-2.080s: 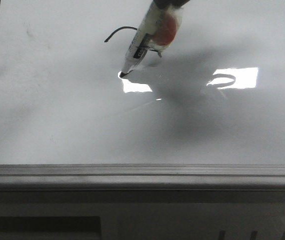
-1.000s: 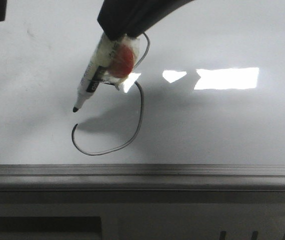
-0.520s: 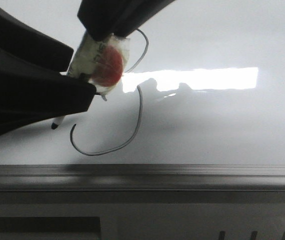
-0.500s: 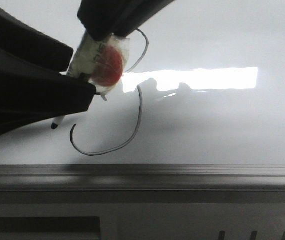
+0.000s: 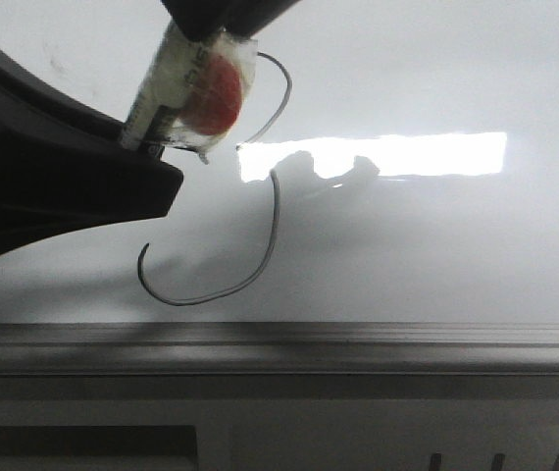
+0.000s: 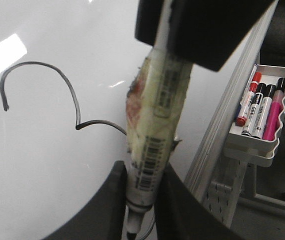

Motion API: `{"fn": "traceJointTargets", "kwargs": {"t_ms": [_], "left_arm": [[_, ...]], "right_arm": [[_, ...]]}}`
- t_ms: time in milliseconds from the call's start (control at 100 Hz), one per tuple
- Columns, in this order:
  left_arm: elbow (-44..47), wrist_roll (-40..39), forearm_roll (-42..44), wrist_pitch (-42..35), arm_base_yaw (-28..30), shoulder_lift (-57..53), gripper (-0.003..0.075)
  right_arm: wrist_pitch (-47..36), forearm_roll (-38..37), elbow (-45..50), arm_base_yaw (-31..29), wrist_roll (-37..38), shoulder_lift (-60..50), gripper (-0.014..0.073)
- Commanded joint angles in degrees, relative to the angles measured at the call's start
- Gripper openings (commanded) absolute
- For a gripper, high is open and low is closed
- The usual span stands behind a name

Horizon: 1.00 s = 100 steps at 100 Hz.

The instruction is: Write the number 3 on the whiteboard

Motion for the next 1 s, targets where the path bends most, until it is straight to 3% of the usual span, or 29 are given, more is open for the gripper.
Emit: {"fn": "traceJointTargets", "kwargs": {"t_ms": [0, 120, 180, 260, 270, 320, 380, 410, 620, 810, 990], "left_arm": [[-1.7, -0.6, -1.5, -3.9, -0.2, -0.6, -0.002], [-1.7, -0.6, -1.5, -3.9, -0.2, -0.6, -0.002], [-1.7, -0.6, -1.5, -3.9, -0.2, -0.6, -0.002], [-1.7, -0.6, -1.6, -3.9, -0.2, -0.6, -0.002], [-1.7, -0.6, -1.8, -3.9, -0.2, -0.6, -0.002], [-1.7, -0.6, -3.4, -3.8, -0.2, -0.6, -0.002], [-1.7, -0.6, -7.8, -3.4, -0.2, -0.6, -0.002], [-1.7, -0.6, -12.2, -3.2, -0.2, -0.6, -0.002], [-1.7, -0.6, -39.4, 0.9, 2.0, -0.8, -0.002], [-1.7, -0.6, -50.5, 3.4, 4.0, -0.9, -0.002], [-1.7, -0.6, -51.2, 3.9, 5.8, -0.9, -0.002]], "right_arm": [[-1.9, 0.5, -1.9, 0.1, -0.6, -1.6, -0.0066], [-1.9, 0.5, -1.9, 0.1, -0.6, -1.6, -0.0055], [-1.7, 0.5, -1.9, 0.1, -0.6, -1.6, 0.0014], [-2.0, 0.5, -1.9, 0.1, -0.6, -1.6, 0.0288], [-2.0, 0.5, -1.9, 0.1, -0.6, -1.6, 0.0288], [-2.5, -0.1, -1.9, -0.4, -0.6, -1.6, 0.0488], [-3.1, -1.6, -1.9, -1.2, -0.6, -1.7, 0.0645], [-3.1, -1.8, -1.9, -1.6, -0.6, -2.0, 0.0674], [-3.2, -2.1, -1.9, -5.2, -0.6, -5.1, 0.0592], [-3.2, -2.1, -1.9, -5.7, -0.6, -6.8, 0.0575], [-3.2, -2.1, -1.9, -5.7, -0.6, -6.8, 0.0575]]}}
